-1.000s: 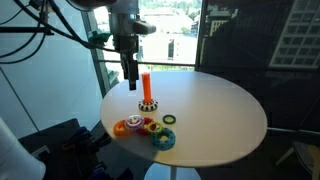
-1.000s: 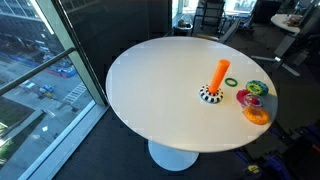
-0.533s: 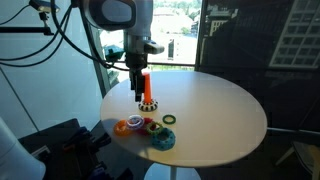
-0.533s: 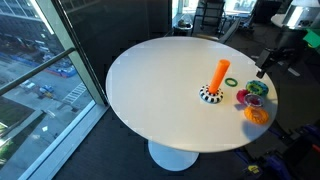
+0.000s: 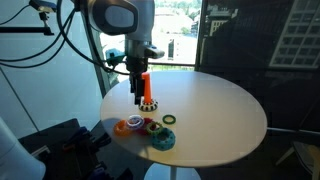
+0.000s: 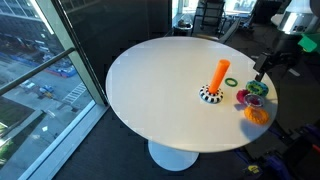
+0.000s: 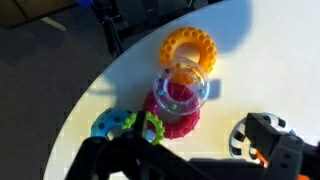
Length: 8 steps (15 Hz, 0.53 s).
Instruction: Pick up the clear ring and put it on the ring holder
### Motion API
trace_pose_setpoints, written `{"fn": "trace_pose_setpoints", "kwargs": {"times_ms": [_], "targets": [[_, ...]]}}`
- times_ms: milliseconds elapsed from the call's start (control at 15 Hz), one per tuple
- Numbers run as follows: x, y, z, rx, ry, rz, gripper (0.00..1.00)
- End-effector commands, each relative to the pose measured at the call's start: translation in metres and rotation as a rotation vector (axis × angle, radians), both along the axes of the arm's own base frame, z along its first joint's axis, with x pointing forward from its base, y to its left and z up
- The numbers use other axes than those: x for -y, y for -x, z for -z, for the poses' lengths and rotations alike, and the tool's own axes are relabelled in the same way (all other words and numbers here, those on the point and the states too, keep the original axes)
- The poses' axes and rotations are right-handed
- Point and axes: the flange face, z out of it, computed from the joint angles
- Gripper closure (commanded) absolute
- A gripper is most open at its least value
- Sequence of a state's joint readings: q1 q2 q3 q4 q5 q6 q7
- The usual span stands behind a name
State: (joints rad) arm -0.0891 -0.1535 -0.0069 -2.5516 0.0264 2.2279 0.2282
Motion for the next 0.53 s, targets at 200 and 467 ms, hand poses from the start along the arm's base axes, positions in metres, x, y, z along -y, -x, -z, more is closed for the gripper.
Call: {"fn": "trace_pose_setpoints", "kwargs": {"times_ms": [200,467], "targets": [[-0.006,0.006,0.022,0.016,0.018,0.008,0.0],[-0.009,0.008,0.037,0.055,0.029,0.029,0.0]]}}
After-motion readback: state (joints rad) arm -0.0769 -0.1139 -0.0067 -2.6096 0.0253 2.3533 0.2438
